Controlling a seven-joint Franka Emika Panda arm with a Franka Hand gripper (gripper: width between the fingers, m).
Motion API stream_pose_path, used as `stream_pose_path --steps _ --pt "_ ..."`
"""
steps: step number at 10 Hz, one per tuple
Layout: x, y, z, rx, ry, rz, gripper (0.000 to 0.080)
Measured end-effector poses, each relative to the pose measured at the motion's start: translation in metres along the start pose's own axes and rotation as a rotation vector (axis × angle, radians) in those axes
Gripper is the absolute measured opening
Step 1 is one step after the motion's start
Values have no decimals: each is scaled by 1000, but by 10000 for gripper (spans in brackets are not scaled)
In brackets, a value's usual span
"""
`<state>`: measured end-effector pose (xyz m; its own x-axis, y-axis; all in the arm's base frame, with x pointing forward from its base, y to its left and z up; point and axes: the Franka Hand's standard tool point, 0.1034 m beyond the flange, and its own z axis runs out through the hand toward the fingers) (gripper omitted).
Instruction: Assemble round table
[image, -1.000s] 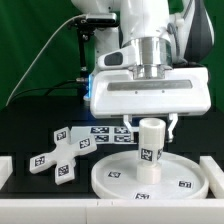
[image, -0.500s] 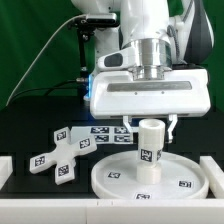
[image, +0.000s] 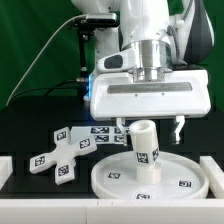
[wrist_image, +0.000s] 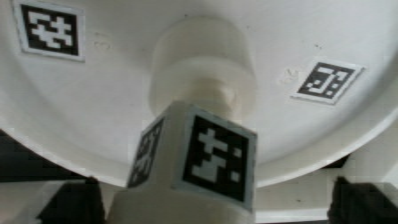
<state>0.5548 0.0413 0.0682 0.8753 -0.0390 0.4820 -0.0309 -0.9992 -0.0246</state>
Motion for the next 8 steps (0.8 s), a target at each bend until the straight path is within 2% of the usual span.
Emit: stream_pose_path --steps 2,4,5,7,8 --pt "5 8 -3 9 -58 -5 647" --pt "23 18 -9 23 -118 4 649" --pt "31 16 -9 50 -192 16 649" --pt "47 -3 -16 108 -379 119 649" --pt "50 -6 -14 123 -432 116 649"
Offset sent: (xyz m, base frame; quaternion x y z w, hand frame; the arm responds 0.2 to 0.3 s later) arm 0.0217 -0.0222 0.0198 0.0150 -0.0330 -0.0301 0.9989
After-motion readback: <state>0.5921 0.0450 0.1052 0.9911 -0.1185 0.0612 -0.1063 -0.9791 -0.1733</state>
